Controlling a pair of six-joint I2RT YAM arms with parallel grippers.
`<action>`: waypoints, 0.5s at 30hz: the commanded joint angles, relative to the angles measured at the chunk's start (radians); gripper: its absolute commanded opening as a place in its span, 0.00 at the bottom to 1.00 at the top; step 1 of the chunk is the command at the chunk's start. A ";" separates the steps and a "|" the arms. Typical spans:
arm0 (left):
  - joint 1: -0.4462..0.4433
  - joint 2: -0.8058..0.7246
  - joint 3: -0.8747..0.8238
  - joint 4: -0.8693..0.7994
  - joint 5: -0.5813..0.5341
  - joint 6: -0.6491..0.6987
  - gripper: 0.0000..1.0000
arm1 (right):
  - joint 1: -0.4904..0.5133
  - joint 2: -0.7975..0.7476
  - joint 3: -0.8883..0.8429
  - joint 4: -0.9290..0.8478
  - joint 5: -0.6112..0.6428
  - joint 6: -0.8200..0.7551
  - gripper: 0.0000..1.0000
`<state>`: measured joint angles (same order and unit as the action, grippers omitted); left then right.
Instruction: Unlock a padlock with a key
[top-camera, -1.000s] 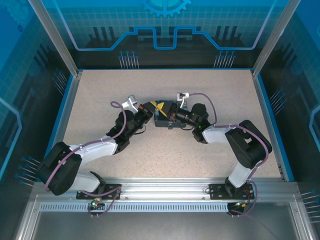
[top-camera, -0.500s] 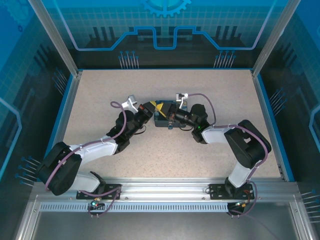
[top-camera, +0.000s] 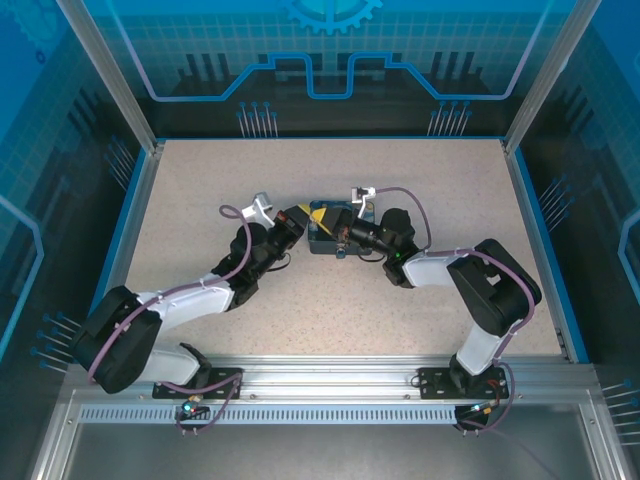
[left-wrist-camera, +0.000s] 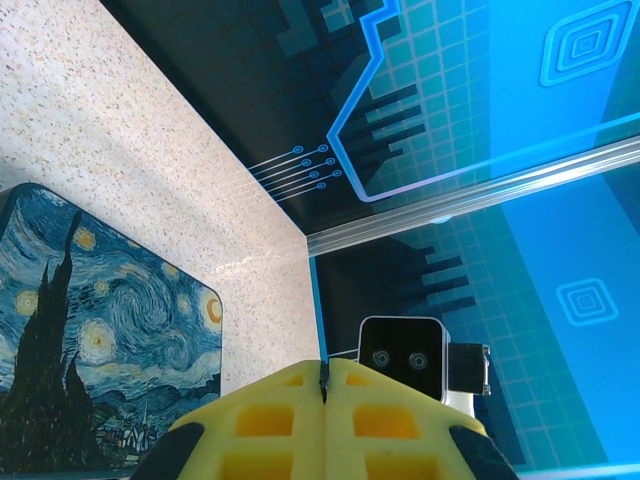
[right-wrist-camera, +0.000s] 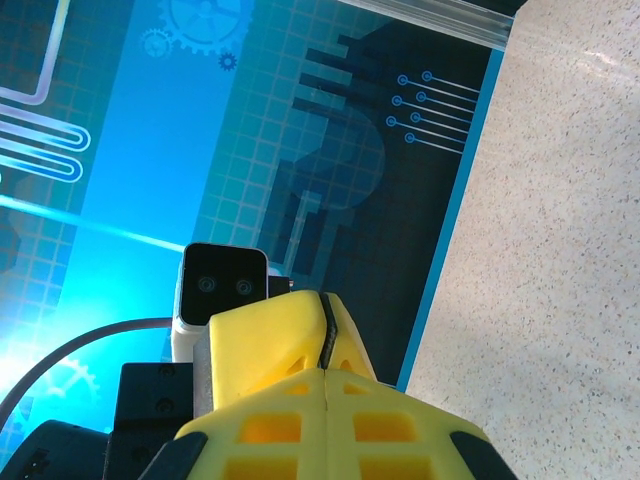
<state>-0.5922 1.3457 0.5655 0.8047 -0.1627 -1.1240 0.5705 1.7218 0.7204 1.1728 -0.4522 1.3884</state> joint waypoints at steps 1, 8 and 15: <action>-0.008 -0.041 -0.015 0.013 -0.029 0.024 0.00 | -0.002 0.008 0.009 0.007 -0.004 -0.005 0.00; -0.008 -0.051 -0.010 -0.001 -0.003 0.037 0.00 | -0.005 0.010 0.030 -0.006 -0.031 -0.008 0.00; -0.008 -0.063 -0.015 -0.021 0.001 0.047 0.00 | -0.018 0.001 0.037 -0.028 -0.056 -0.015 0.00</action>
<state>-0.5941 1.3170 0.5636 0.7704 -0.1638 -1.1164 0.5644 1.7218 0.7341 1.1614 -0.4877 1.3876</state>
